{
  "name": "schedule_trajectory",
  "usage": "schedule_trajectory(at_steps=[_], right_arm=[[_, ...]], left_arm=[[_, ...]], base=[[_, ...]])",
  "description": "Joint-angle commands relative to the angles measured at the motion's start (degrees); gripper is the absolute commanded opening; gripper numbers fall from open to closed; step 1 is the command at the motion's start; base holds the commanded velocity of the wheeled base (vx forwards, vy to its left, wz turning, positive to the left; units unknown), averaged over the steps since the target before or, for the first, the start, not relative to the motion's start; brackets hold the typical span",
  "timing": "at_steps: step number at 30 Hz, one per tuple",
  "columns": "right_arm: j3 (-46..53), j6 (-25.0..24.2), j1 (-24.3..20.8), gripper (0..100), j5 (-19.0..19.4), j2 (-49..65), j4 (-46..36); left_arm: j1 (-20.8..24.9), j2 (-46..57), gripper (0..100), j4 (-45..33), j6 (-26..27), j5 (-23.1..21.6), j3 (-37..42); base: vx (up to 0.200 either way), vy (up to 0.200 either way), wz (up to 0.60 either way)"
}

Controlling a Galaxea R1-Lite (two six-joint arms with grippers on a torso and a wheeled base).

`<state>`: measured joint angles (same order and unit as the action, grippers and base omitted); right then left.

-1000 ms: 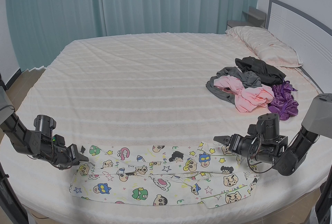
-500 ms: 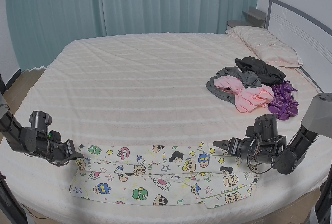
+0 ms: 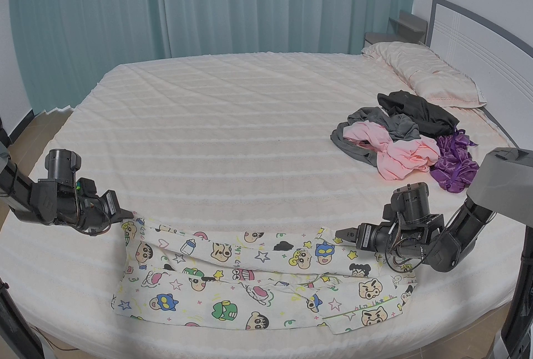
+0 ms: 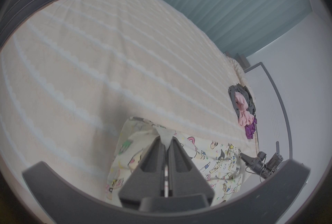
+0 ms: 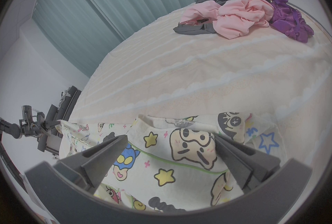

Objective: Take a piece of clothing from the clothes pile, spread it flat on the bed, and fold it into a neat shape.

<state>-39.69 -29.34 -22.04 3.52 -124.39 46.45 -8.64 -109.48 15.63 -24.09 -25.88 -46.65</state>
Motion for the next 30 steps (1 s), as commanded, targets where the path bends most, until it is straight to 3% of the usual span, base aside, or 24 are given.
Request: schedule_trajectory(at_steps=[1, 10, 19, 23, 30], right_arm=[[-1.18, -0.01, -0.02, 100, -0.1, -1.91, -0.04], [-1.26, -0.19, 0.07, 100, -0.1, -2.08, -0.04], [-0.83, -0.54, 0.42, 100, -0.1, -1.64, 0.05], [-0.47, -0.98, 1.3, 100, -0.1, 0.2, 0.22], [4.45, -5.73, 2.88, 100, -0.01, 8.03, -0.13]], left_arm=[[0.56, -1.87, 0, 0.46, -0.43, -0.31, -3.8], [1.26, -2.05, 0, 3.44, -0.7, -1.72, -5.38], [-1.2, -0.2, 0, 2.83, 0.18, -1.45, 2.53], [-2.52, 0.59, 0, 0.81, 3.52, -1.45, 5.08], [-2.43, 1.11, 0, 0.63, 4.4, -1.54, 6.58]], base=[[0.0, 0.0, 0.0], [0.0, 0.0, 0.0], [0.0, 0.0, 0.0], [0.0, 0.0, 0.0], [0.0, 0.0, 0.0]])
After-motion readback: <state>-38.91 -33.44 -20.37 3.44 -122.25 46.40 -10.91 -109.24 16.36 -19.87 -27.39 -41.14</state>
